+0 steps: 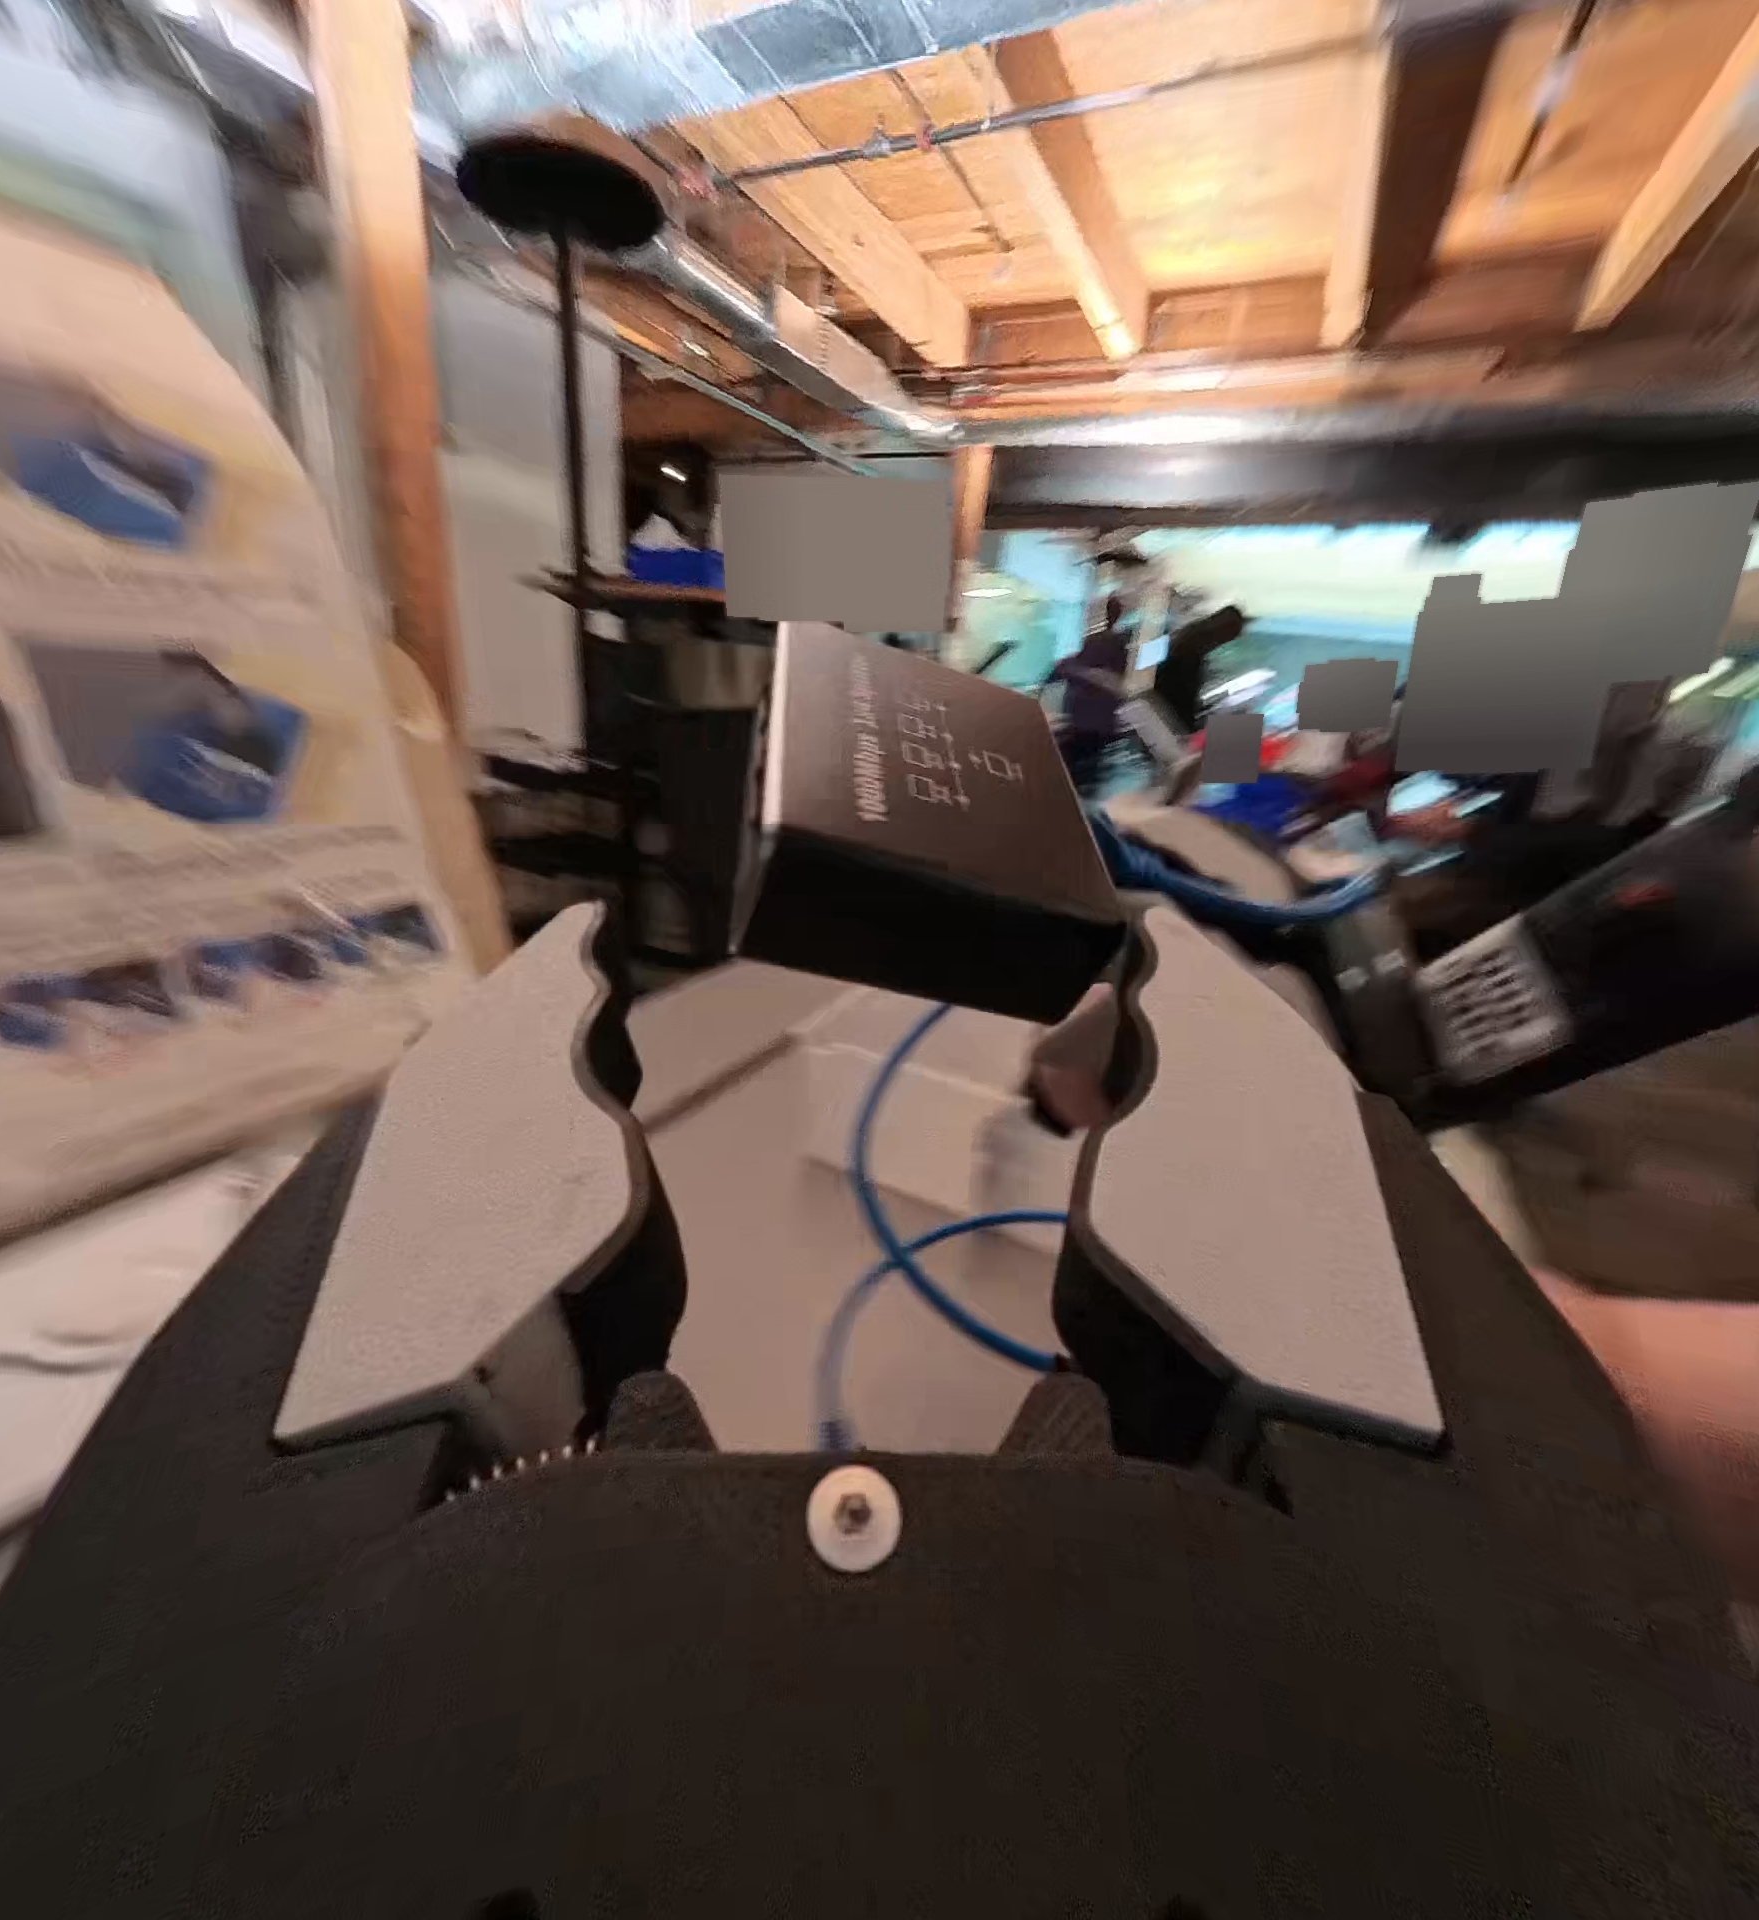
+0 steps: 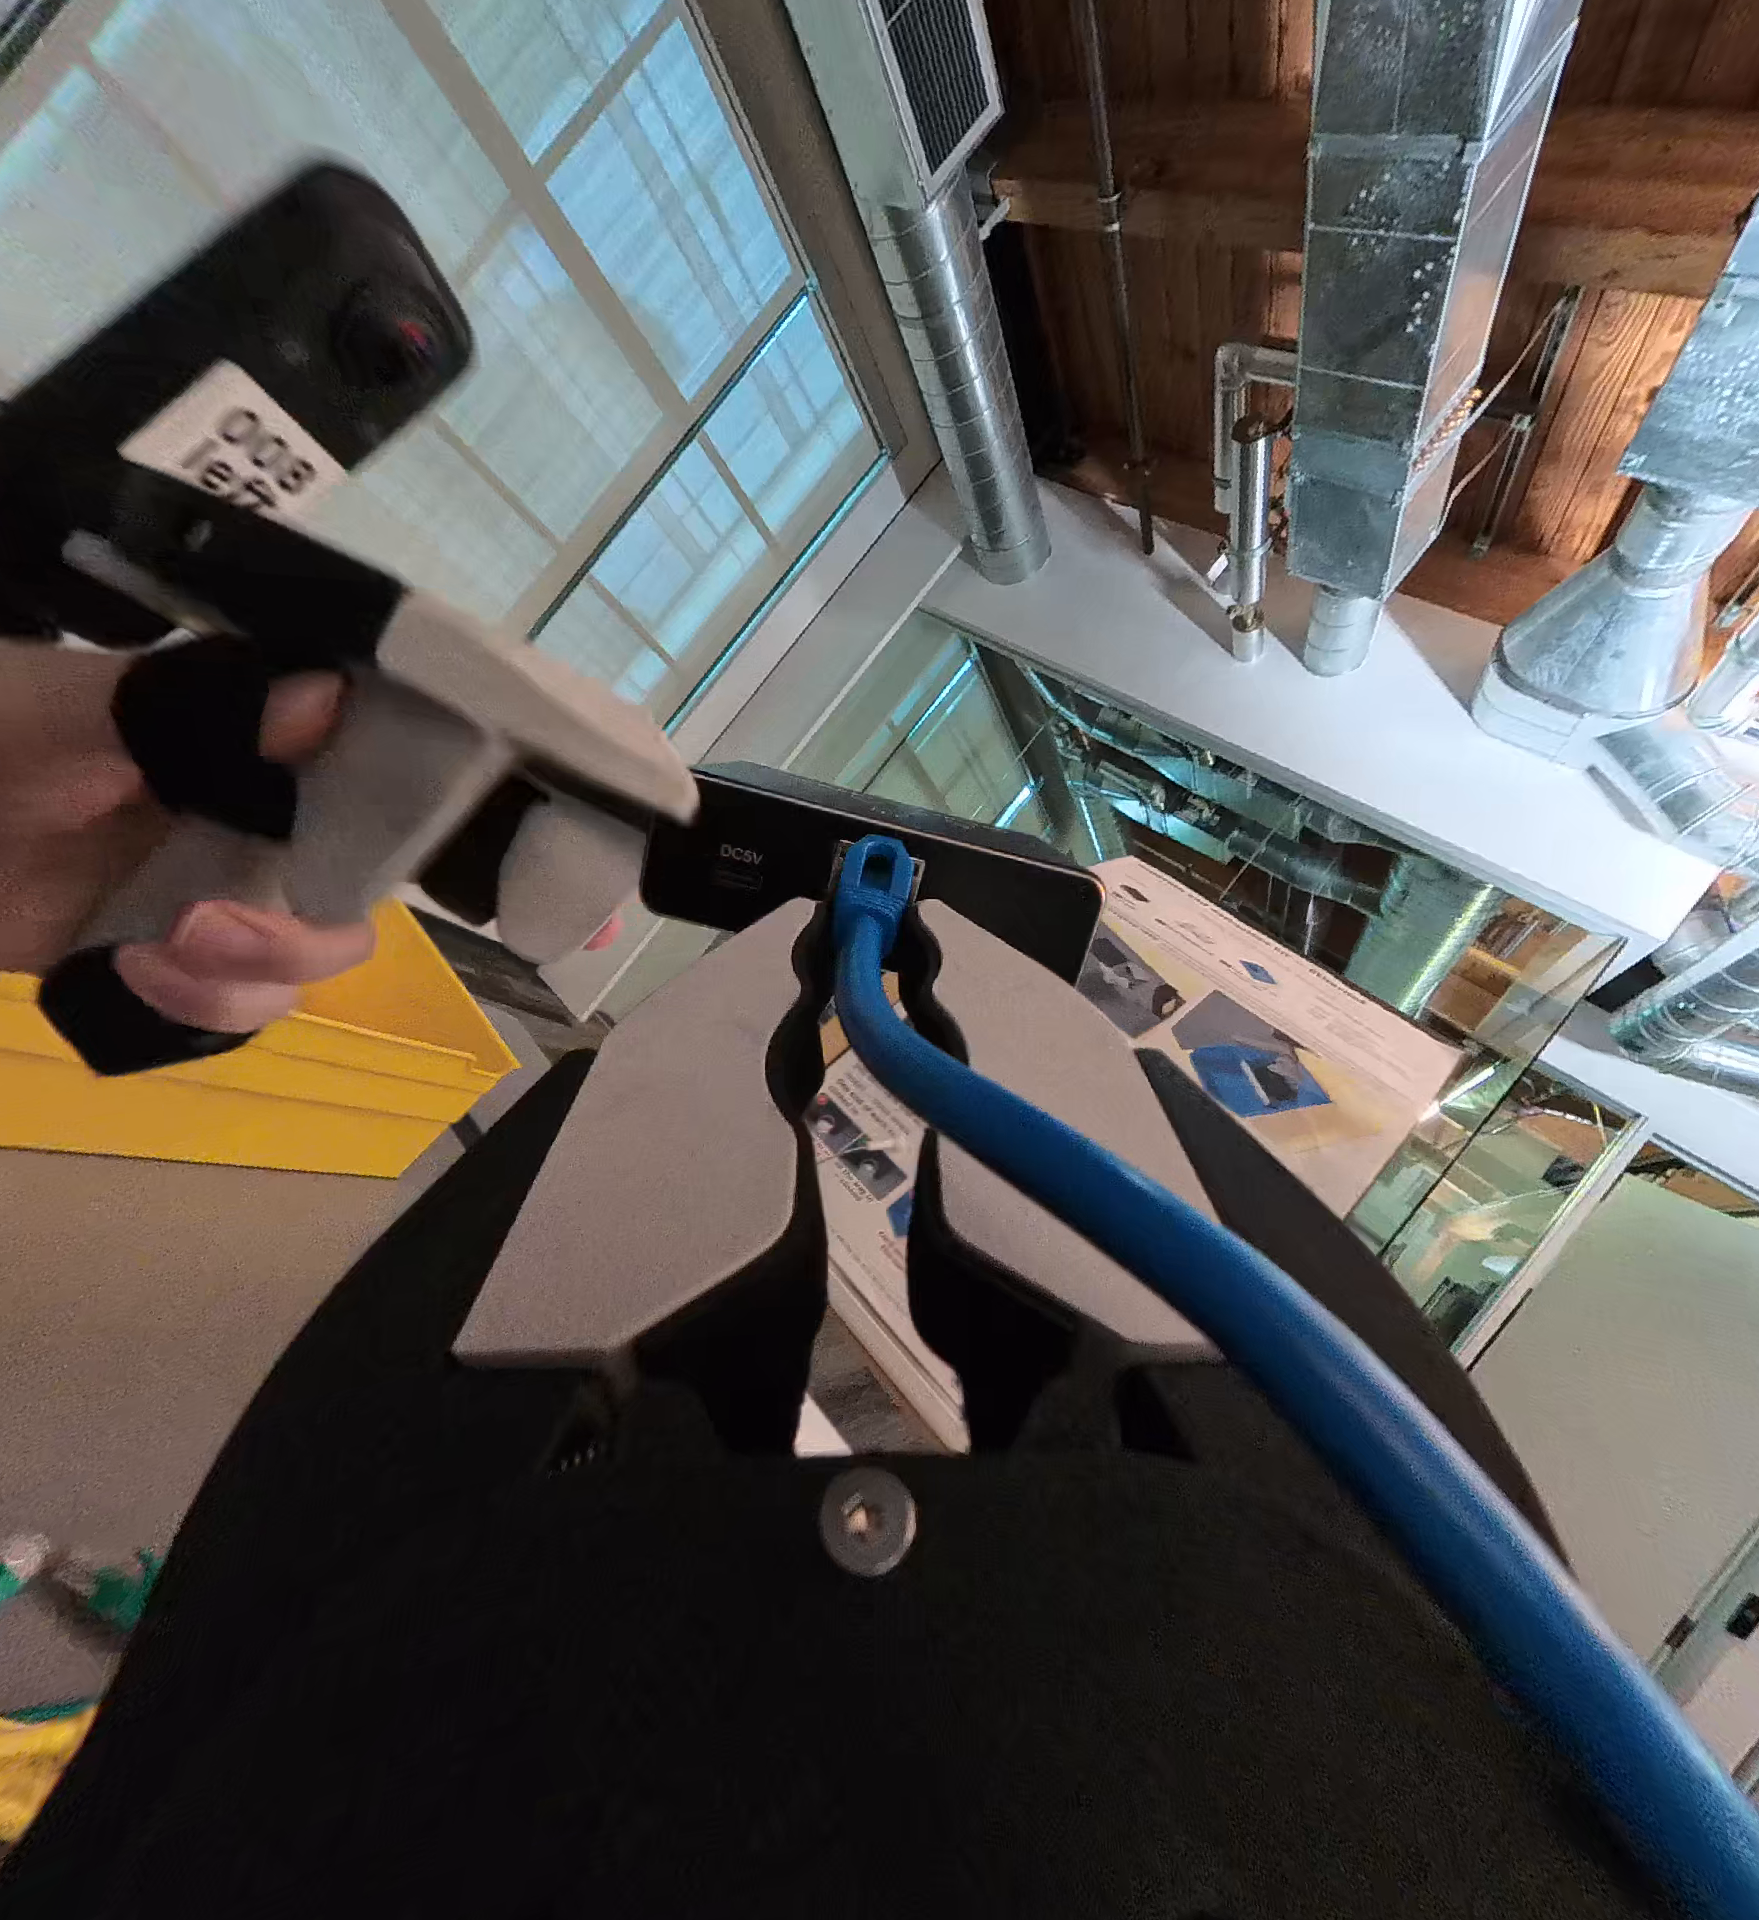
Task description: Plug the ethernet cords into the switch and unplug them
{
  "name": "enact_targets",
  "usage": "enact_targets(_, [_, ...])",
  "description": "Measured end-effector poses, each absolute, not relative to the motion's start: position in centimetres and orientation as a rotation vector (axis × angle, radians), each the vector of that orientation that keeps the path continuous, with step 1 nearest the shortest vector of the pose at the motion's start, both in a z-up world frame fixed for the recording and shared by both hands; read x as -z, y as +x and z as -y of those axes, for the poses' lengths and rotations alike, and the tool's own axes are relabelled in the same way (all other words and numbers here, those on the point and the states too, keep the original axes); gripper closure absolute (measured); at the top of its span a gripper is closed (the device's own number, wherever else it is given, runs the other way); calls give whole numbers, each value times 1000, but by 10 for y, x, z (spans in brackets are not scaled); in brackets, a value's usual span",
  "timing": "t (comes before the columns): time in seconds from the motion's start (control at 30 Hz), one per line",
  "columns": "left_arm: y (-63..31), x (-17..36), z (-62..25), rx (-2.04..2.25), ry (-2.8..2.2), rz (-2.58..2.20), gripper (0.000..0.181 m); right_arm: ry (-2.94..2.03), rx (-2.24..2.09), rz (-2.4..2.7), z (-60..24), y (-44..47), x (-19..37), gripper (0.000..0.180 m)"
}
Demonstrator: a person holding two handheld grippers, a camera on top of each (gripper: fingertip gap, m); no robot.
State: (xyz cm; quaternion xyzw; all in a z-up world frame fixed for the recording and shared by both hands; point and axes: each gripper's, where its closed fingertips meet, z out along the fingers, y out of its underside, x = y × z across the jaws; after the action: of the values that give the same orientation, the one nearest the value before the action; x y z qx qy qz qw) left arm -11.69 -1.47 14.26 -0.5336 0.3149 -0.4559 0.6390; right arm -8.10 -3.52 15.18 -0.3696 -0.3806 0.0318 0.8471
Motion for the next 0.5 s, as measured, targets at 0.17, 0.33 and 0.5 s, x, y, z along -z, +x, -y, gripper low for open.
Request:
enact_targets(0.17, [-127, -141, 15, 1658, -1308, -658, 91, -729, -144, 996, 38, -80, -140, 167])
enact_targets(0.33, [-117, -112, 34, 1861, -1429, -872, 100, -702, -410, 1259, 56, -90, -115, 168])
enact_targets(0.5, [-95, -76, 59, 1986, -1546, -1077, 127, -651, -548, 1412, 62, -85, -95, 167])
